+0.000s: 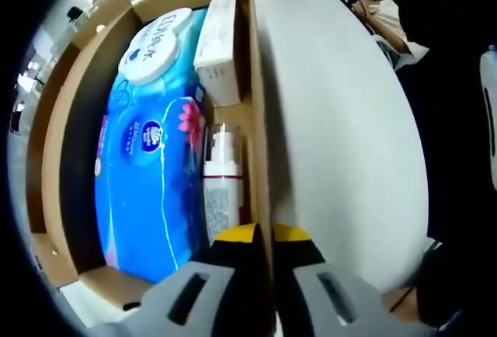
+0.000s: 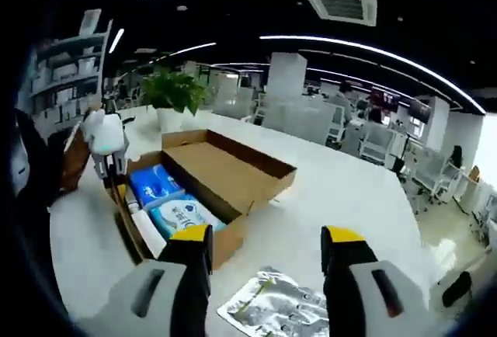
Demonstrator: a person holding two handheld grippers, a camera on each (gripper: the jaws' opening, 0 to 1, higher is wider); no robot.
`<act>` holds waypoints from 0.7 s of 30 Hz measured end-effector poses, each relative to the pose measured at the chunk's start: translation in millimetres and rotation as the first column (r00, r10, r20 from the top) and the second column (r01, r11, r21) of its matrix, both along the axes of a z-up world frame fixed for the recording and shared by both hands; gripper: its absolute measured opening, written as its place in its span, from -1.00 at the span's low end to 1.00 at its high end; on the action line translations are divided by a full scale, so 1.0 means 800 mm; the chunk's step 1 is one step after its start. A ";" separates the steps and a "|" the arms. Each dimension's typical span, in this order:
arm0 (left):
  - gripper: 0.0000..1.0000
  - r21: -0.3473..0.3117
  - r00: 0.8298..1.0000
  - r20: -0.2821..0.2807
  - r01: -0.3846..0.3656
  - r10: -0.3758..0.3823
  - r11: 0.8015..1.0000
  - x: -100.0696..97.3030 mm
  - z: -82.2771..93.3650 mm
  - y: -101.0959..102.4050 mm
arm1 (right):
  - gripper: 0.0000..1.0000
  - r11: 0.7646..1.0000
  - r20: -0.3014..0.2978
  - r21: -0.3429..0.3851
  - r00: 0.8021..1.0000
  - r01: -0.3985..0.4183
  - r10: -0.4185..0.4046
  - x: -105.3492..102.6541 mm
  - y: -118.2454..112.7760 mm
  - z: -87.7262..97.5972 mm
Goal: Operate the shoe box by opening the lid, removing the specified soft item, and placing it in the target area until the item is outside and the box remains undamaged.
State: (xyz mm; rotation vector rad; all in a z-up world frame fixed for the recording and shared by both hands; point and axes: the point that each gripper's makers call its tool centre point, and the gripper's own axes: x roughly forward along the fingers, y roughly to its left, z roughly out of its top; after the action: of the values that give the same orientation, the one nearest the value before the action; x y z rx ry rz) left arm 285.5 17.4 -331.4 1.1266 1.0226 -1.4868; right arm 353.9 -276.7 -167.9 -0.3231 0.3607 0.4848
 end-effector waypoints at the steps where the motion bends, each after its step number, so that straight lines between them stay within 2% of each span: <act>1: -0.92 0.000 1.000 0.001 0.000 0.000 1.000 -0.001 0.000 0.000 | 0.09 1.000 0.003 -0.015 1.000 -0.017 0.017 0.001 0.007 0.006; 2: -0.92 0.000 1.000 0.001 0.001 -0.001 1.000 -0.002 0.000 0.001 | 0.03 0.998 -0.003 -0.050 0.999 -0.046 0.046 0.001 0.016 0.013; 3: -0.92 0.000 1.000 0.001 0.001 -0.001 1.000 -0.002 0.000 0.001 | 0.03 0.997 -0.009 -0.060 0.999 -0.053 0.053 0.001 0.018 0.014; 5: -0.92 0.000 1.000 0.002 0.000 0.000 1.000 -0.003 -0.001 0.001 | 0.09 0.984 -0.057 -0.141 0.993 -0.113 0.106 0.004 0.036 0.019; 7: -0.91 0.000 1.000 0.001 0.000 0.000 1.000 -0.003 -0.001 0.002 | 0.12 0.974 -0.070 -0.172 0.988 -0.149 0.139 0.004 0.044 0.018; 8: -0.91 -0.002 1.000 -0.007 -0.004 0.004 1.000 -0.004 -0.001 0.002 | 0.12 0.918 -0.126 -0.298 0.964 -0.262 0.234 0.009 0.071 0.011; 9: -0.91 -0.002 1.000 -0.005 0.000 0.000 1.000 -0.005 -0.001 0.002 | 0.12 0.873 -0.200 -0.353 0.938 -0.338 0.283 0.008 0.086 -0.004; 10: -0.91 -0.001 1.000 -0.004 0.000 0.000 1.000 -0.005 -0.001 0.002 | 0.11 0.854 -0.244 -0.365 0.923 -0.370 0.296 0.005 0.091 -0.012; 11: -0.91 -0.001 1.000 -0.002 0.001 -0.001 1.000 -0.005 -0.001 0.002 | 0.11 0.826 -0.284 -0.392 0.907 -0.405 0.310 0.006 0.100 -0.020; 12: -0.91 -0.002 1.000 0.000 0.002 -0.002 1.000 -0.005 -0.002 0.002 | 0.13 0.818 -0.294 -0.399 0.903 -0.414 0.313 0.006 0.101 -0.022; 13: -0.91 -0.003 1.000 0.001 0.005 -0.005 1.000 -0.005 -0.001 0.003 | 0.13 0.776 -0.330 -0.446 0.888 -0.446 0.321 0.008 0.108 -0.030; 14: -0.91 -0.005 1.000 -0.001 0.004 -0.004 1.000 -0.005 -0.001 0.003 | 0.13 0.746 -0.343 -0.471 0.877 -0.470 0.336 0.010 0.113 -0.034; 16: -0.91 -0.006 1.000 -0.004 0.002 -0.002 1.000 -0.004 -0.001 0.003 | 0.17 0.717 -0.373 -0.484 0.859 -0.502 0.350 0.010 0.119 -0.040; 17: -0.91 -0.006 1.000 -0.005 0.002 -0.002 1.000 -0.004 -0.001 0.003 | 0.19 0.696 -0.412 -0.484 0.840 -0.531 0.353 0.009 0.125 -0.048; 19: -0.91 -0.006 1.000 -0.004 0.003 -0.003 1.000 -0.005 -0.001 0.002 | 0.22 0.671 -0.448 -0.494 0.824 -0.553 0.348 0.009 0.129 -0.057; 20: -0.91 -0.006 1.000 -0.004 0.003 -0.003 1.000 -0.005 -0.001 0.002 | 0.21 0.642 -0.464 -0.517 0.816 -0.566 0.346 0.012 0.130 -0.062; 21: -0.91 -0.007 1.000 -0.005 0.004 -0.004 1.000 -0.005 -0.001 0.002 | 0.21 0.627 -0.467 -0.528 0.812 -0.573 0.350 0.015 0.133 -0.065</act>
State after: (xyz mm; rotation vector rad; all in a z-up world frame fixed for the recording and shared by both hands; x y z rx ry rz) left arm 281.5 19.1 -332.2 1.1205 1.0186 -1.4960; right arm 365.8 -170.6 -219.9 -1.0576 0.7828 0.9400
